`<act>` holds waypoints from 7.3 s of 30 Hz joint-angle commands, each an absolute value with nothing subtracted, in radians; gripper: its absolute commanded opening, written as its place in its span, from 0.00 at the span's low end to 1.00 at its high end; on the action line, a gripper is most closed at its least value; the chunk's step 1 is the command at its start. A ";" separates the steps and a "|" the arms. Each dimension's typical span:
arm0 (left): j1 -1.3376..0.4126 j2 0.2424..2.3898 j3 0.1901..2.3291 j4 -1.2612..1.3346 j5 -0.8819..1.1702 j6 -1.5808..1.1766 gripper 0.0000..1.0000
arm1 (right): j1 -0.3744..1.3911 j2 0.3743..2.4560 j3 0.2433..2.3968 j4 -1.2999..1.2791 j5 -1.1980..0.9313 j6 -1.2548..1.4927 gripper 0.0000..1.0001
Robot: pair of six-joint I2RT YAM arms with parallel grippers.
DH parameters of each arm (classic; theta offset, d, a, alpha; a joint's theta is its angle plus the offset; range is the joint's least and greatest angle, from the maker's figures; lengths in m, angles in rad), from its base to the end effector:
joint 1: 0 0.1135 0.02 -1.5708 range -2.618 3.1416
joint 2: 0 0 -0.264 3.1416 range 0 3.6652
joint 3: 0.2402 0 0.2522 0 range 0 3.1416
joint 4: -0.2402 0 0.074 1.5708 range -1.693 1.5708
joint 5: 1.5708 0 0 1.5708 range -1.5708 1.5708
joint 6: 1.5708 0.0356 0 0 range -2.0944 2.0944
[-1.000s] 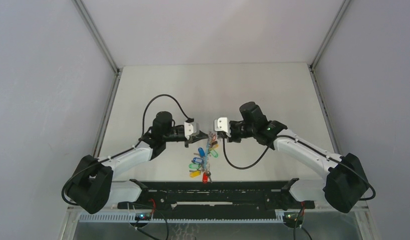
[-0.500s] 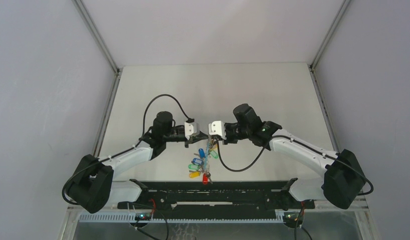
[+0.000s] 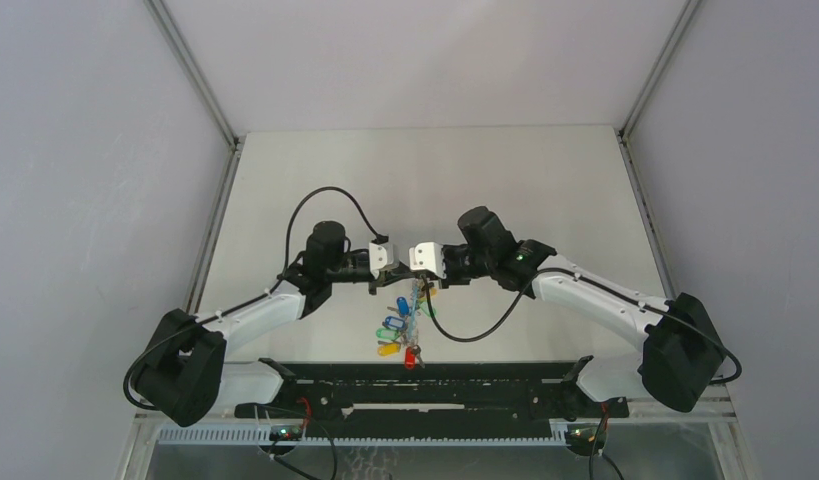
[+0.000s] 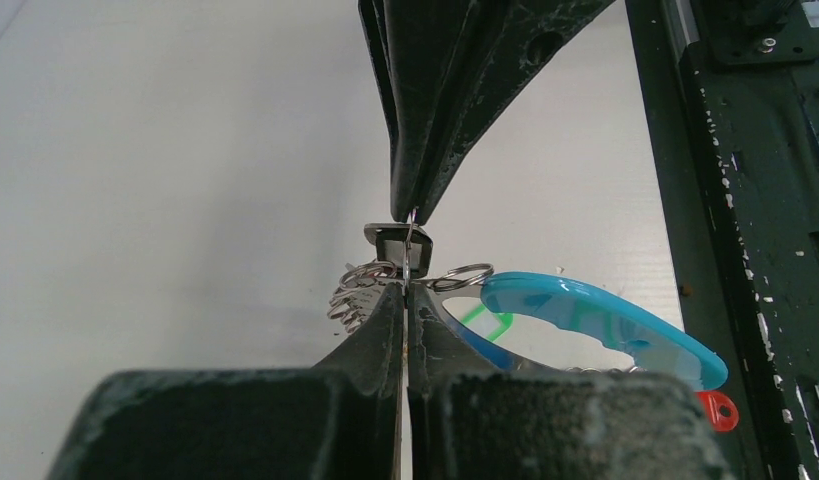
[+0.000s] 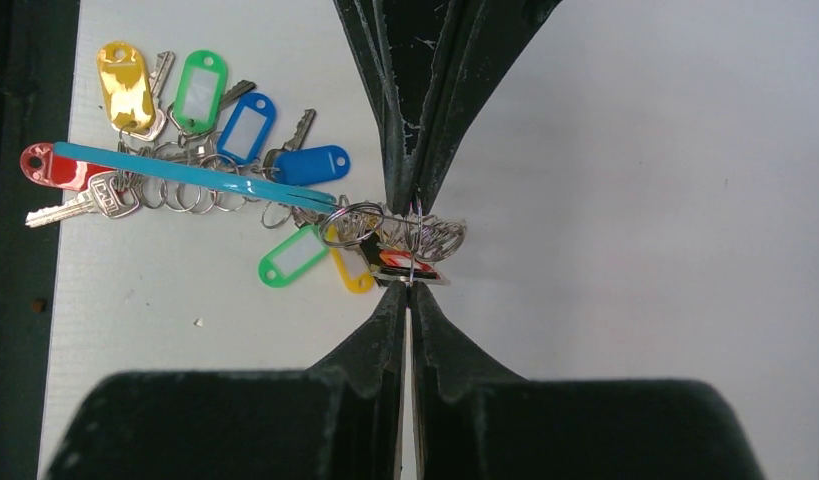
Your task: Put the keys on the keyring
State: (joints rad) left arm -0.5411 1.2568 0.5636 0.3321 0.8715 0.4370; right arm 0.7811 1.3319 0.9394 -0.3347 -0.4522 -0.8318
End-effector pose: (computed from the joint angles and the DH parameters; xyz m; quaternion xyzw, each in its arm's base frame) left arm 0.2053 -0.1552 0.2200 0.5622 0.5455 -0.3736 0.4967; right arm 0.1922 0.2124 0.2613 -0.7053 0.5491 0.1943 0.4040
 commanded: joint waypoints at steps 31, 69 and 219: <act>-0.551 1.241 0.643 0.334 0.900 0.442 0.00 | 0.808 1.334 1.018 -0.353 -0.493 -0.854 0.00; -0.557 1.211 0.626 0.368 0.874 0.425 0.00 | 0.815 1.331 1.051 -0.466 -0.383 -0.833 0.00; -0.571 1.249 0.638 0.362 0.802 0.406 0.00 | 0.790 1.308 1.042 -0.333 -0.461 -0.719 0.00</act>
State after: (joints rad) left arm -0.5602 1.2438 0.5652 0.3866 0.8322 0.3653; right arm 0.7898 1.3609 1.0336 -0.4194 -0.4206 -0.7349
